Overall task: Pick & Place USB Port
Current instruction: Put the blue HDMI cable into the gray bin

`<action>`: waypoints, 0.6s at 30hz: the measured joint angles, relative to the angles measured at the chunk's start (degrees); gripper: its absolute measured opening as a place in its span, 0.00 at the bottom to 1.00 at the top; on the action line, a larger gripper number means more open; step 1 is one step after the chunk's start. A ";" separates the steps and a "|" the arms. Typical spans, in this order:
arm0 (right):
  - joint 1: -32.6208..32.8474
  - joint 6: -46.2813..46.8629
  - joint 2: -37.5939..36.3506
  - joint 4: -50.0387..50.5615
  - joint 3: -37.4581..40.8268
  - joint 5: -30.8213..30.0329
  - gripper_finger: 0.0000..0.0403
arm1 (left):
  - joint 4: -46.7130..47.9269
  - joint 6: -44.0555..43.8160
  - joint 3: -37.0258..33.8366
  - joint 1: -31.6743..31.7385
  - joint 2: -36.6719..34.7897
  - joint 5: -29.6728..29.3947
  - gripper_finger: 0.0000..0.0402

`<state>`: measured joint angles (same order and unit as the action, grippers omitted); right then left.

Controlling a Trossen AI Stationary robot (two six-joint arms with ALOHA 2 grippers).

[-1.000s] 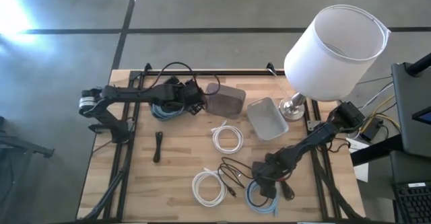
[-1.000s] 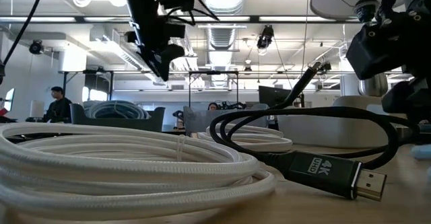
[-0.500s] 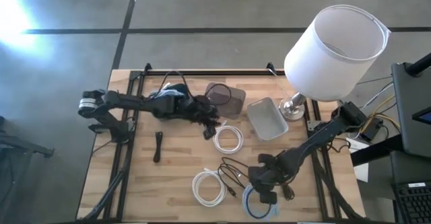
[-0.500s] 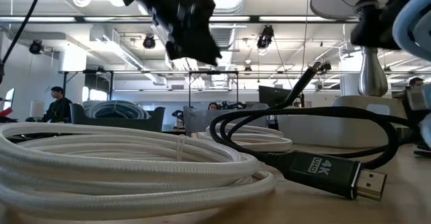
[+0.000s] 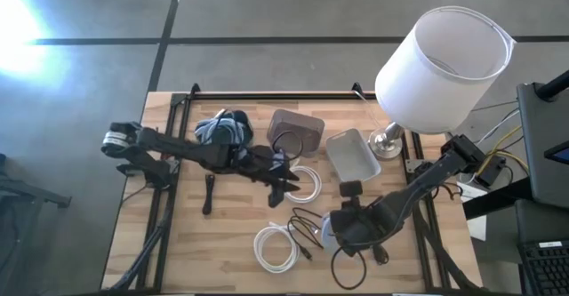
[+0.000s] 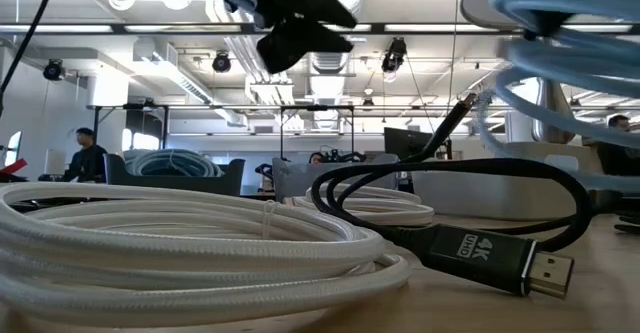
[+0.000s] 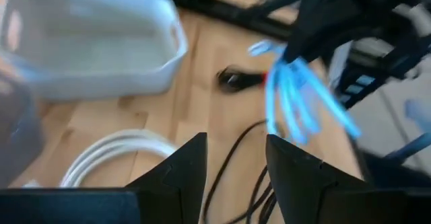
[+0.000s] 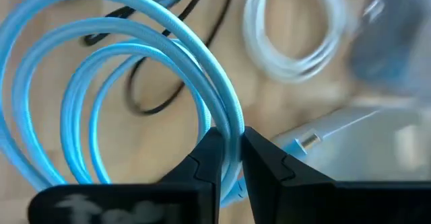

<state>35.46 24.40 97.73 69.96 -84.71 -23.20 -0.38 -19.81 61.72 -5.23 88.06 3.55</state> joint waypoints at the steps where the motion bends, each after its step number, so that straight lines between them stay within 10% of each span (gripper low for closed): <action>1: -0.04 -2.39 0.00 0.01 -0.44 -2.14 0.10 | -2.57 -0.62 -0.66 -0.27 0.22 0.02 0.38; 10: -0.64 -18.74 -0.07 -2.62 -1.29 -24.85 0.11 | -19.55 -5.71 -3.91 -1.25 4.63 -1.26 0.38; 18: -2.96 -26.50 -0.07 -8.96 -0.77 -26.43 0.11 | -21.27 -5.08 -3.70 0.44 10.31 -4.29 0.38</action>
<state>32.51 -2.10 97.67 61.01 -85.49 -49.63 -21.65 -24.89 58.02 -4.79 98.37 -0.74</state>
